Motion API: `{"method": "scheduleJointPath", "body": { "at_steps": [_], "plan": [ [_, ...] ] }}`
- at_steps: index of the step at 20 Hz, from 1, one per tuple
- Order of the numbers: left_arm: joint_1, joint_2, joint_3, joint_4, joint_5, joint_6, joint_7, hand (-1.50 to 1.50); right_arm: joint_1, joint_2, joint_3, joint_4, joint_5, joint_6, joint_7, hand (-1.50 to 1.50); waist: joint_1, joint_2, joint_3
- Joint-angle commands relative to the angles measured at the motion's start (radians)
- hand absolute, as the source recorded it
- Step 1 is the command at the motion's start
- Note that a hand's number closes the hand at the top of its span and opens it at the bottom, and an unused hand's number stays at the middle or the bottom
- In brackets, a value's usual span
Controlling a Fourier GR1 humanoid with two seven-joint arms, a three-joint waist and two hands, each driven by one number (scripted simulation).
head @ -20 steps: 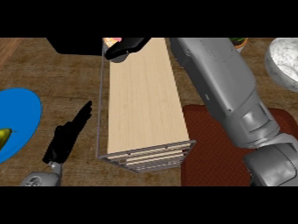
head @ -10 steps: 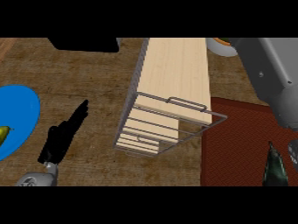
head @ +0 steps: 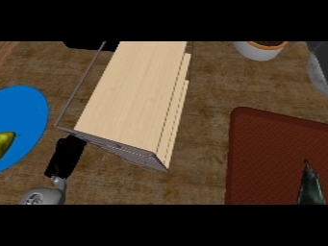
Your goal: Pick the cupcake from the tray and place it in the tiered shelf
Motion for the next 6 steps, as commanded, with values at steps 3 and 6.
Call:
{"method": "scheduleJointPath", "body": {
  "at_steps": [3,6],
  "plan": [
    [-0.006,-0.028,-0.019,-0.001,-0.016,0.019,0.002,0.00,-0.020,-0.060,0.018,0.043,0.038,0.099,-0.059,-1.50,0.018,0.005,0.000],
    [0.001,-0.030,-0.034,0.020,-0.034,0.018,-0.029,0.00,0.010,-0.077,0.039,0.053,0.073,0.090,-0.110,-1.50,0.029,0.015,0.000]
  ]
}}
